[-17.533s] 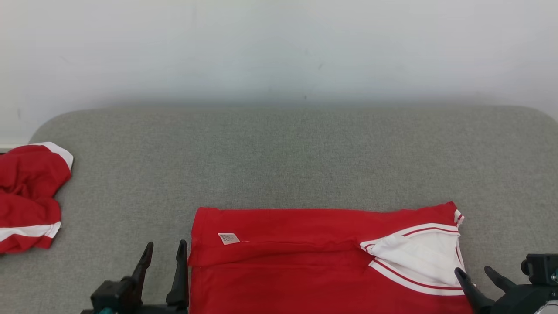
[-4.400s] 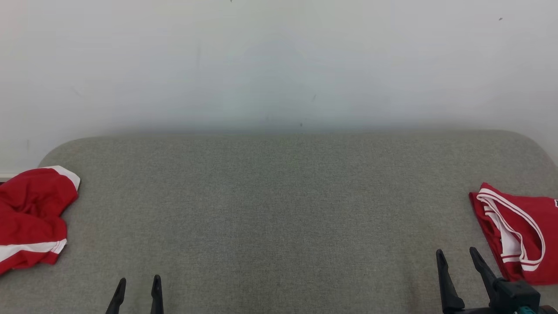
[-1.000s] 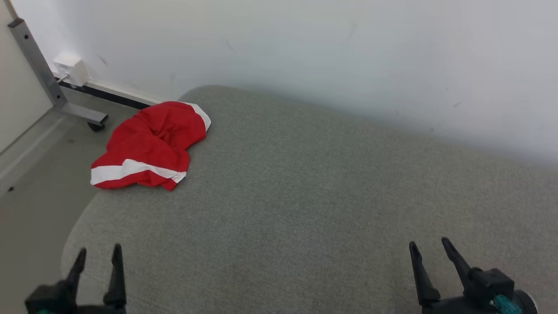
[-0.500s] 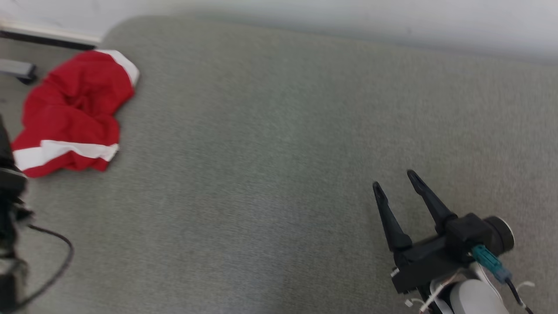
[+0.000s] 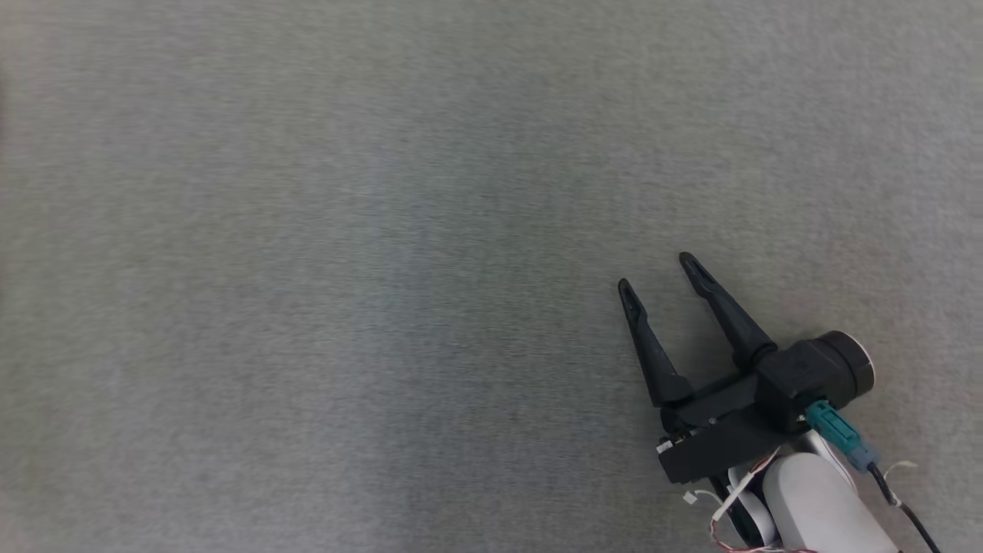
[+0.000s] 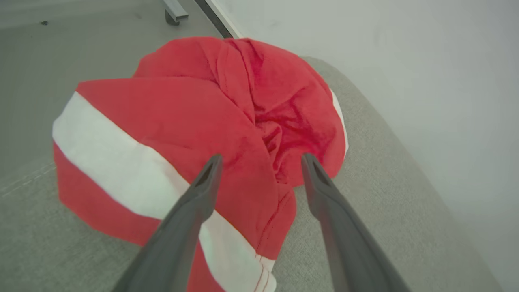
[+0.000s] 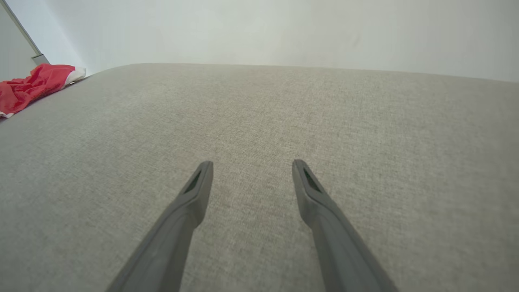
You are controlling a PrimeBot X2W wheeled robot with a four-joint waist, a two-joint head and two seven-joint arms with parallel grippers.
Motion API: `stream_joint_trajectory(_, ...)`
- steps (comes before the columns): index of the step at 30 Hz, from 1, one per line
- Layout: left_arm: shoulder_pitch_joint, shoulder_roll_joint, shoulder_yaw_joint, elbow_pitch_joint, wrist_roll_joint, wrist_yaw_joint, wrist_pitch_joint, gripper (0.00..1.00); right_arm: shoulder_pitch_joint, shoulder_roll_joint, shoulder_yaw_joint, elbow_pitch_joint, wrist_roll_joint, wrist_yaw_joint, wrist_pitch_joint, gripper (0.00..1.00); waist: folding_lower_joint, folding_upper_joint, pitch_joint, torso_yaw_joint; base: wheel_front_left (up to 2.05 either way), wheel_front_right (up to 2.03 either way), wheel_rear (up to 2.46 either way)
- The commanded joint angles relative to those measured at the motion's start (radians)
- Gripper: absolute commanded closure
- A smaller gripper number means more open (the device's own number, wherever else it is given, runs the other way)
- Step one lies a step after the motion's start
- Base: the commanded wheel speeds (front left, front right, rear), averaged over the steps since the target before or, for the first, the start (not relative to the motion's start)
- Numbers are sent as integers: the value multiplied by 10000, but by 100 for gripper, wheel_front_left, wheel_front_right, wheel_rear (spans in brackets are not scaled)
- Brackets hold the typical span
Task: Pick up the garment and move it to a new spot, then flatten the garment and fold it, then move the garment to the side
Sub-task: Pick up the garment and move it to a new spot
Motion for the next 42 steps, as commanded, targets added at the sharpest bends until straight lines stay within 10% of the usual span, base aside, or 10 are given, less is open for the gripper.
stream_joint_trajectory(1, 66, 86, 69, 103, -96, 75, 60, 0, -97, 19, -32, 54, 40, -28, -33, 0, -2, -2, 686, -809, 0, 0, 0)
stream_joint_trajectory(8, 420, 39, 403, 603, -417, 772, 729, 0, 139, -100, -184, 90, 36, -28, 21, 0, -2, -2, 519, -928, 0, 0, 0)
stream_joint_trajectory(9, 532, -13, 376, 664, -443, 830, 873, 16, 158, -114, -197, 69, 29, -28, 32, 0, -2, -2, 488, -927, 0, 0, 0)
stream_joint_trajectory(11, 698, -153, 348, 697, -494, 900, 1015, 100, 181, -140, -216, 26, 11, -28, 77, 0, -2, -2, 427, -911, 0, 0, 0)
stream_joint_trajectory(42, 404, 268, -654, -2883, -208, 14, 1622, 100, 1290, 479, -82, 1343, 717, -29, -502, 0, -2, -2, -3810, -439, 0, 0, 0)
